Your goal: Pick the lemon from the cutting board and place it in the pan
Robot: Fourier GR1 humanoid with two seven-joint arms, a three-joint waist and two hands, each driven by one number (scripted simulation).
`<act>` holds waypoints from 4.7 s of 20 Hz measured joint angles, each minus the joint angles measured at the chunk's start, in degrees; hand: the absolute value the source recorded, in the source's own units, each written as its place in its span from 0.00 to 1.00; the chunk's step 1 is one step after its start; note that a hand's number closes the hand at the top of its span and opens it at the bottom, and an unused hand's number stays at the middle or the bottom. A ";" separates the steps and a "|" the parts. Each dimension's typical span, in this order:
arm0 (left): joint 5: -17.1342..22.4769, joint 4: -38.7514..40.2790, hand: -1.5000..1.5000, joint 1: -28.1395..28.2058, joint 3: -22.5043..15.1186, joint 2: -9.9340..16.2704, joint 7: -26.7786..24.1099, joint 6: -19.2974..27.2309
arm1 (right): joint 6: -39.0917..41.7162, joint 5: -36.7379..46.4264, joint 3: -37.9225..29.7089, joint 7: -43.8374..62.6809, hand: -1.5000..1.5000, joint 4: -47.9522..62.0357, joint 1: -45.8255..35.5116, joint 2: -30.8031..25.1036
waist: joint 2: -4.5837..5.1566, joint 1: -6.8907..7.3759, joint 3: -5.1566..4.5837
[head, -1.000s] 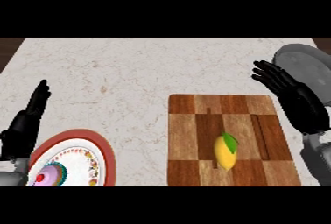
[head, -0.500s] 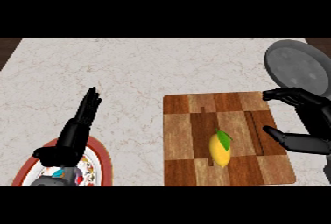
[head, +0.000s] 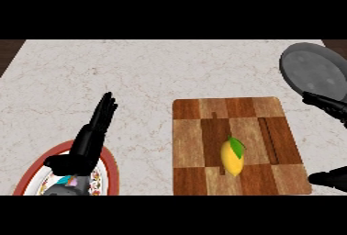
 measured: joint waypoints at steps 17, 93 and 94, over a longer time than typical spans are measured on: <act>-2.05 -1.72 0.50 1.57 -1.19 -1.75 0.02 -0.29 | 6.47 26.45 21.92 23.78 0.00 -5.37 -14.32 0.02 | 0.16 1.33 -0.04; -8.82 -0.80 0.50 0.94 6.02 -8.86 2.02 -6.98 | -17.42 70.26 -12.11 43.12 1.00 10.00 -28.18 34.17 | 0.12 0.43 0.00; -8.57 -1.08 0.50 1.24 6.35 -8.42 2.08 -7.41 | -18.81 69.86 -13.05 42.75 1.00 10.63 -27.95 34.20 | 0.13 0.47 0.01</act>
